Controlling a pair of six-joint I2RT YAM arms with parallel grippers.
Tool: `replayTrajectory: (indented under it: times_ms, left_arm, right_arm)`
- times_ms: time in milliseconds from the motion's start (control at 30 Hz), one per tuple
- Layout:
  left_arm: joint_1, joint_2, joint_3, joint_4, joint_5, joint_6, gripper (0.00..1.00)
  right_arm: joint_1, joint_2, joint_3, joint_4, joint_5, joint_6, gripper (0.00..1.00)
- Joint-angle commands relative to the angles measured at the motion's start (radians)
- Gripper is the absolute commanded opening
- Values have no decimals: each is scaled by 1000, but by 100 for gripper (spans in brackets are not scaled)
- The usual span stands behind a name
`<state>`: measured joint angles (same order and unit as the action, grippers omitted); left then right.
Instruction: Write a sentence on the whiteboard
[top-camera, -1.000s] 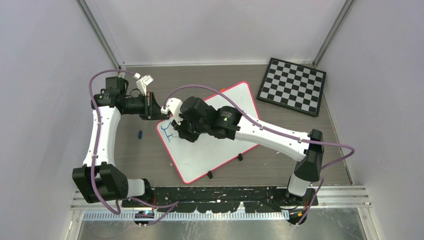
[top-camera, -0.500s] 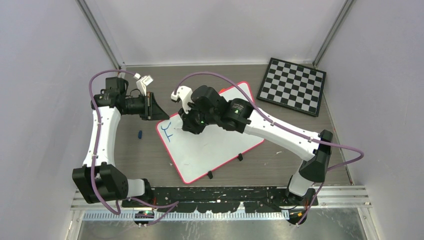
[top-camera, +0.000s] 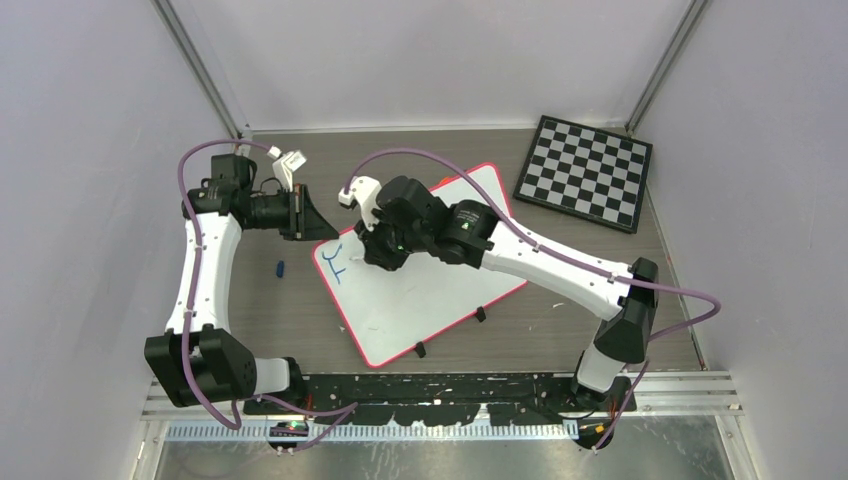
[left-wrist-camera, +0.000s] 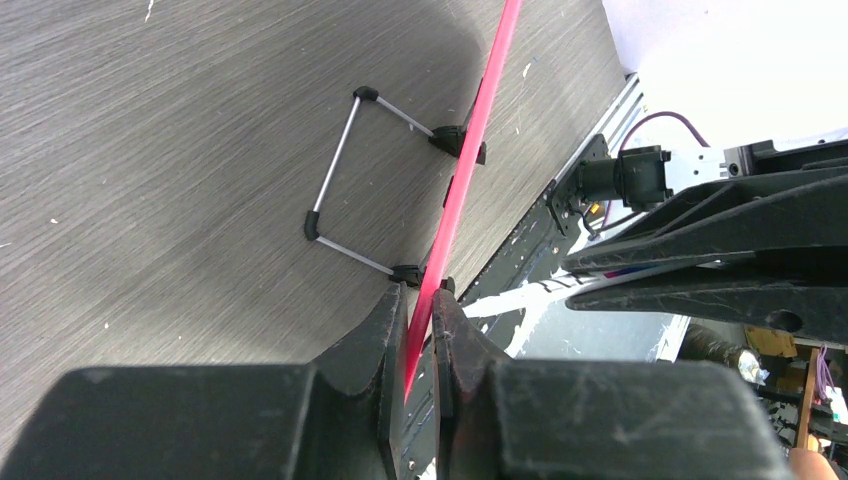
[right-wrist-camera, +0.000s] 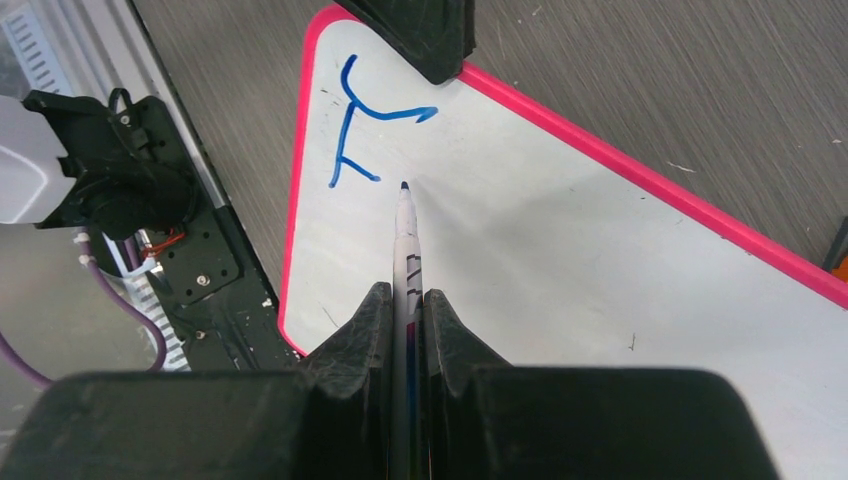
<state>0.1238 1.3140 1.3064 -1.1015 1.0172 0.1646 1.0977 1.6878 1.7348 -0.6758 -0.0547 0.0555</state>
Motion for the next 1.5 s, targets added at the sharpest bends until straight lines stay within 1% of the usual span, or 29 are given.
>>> replayTrajectory:
  times_ms: [0,200,633,1100,1300,1467]
  left_arm:
    - [-10,-19,-5,-10,10,3,0]
    - [-10,-21,-8,-9,11,3,0]
    - [-10,-19,-11,-9,9,10,0]
    - [-10,-20,-12,-14,1,10,0]
    - [-10,-19,-9,-15,-2,9,0]
    - [-11,-17,-10,-14,-1,9,0]
  right_arm:
    - [3,8,2,48,51,-5,0]
    - [3,29,21,61,106,-12,0]
    - [6,62,32,61,81,-26,0]
    - [11,10,-75,67,69,-40,0]
    - [3,-7,-70,56,79,-50,0]
    - [-21,-13,-33,51,91,-50,0]
